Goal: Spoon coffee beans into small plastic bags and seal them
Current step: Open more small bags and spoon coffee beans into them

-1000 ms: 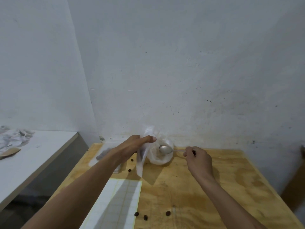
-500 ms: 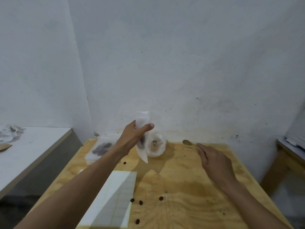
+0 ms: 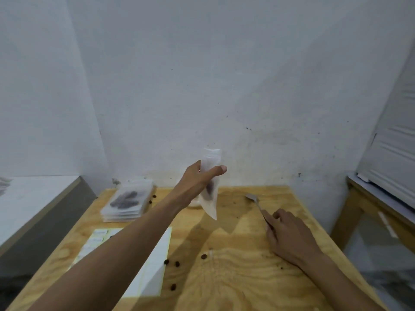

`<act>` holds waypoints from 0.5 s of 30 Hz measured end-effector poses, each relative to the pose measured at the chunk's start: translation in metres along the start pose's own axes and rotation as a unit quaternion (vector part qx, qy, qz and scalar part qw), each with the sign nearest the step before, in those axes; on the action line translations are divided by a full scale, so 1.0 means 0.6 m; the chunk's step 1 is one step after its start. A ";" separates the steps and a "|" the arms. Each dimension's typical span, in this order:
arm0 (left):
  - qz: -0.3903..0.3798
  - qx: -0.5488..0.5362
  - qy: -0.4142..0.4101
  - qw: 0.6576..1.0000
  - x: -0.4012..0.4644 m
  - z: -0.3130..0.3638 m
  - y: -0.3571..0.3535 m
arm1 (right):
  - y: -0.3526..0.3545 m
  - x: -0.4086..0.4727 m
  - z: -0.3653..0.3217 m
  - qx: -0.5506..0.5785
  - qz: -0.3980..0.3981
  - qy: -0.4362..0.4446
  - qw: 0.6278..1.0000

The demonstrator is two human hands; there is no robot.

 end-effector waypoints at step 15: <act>-0.001 0.015 0.003 1.000 -0.006 0.007 0.004 | 0.073 0.055 -0.015 0.082 0.046 -0.027 0.995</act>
Point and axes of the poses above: each hand's wrist, its own x-axis towards the middle knuckle, its own y-axis out of the back of the hand, z = x × y, the point moved 3 cm from there along x, towards the middle knuckle, and after that the axes turned 14 degrees about -x, right-handed, at the moved point
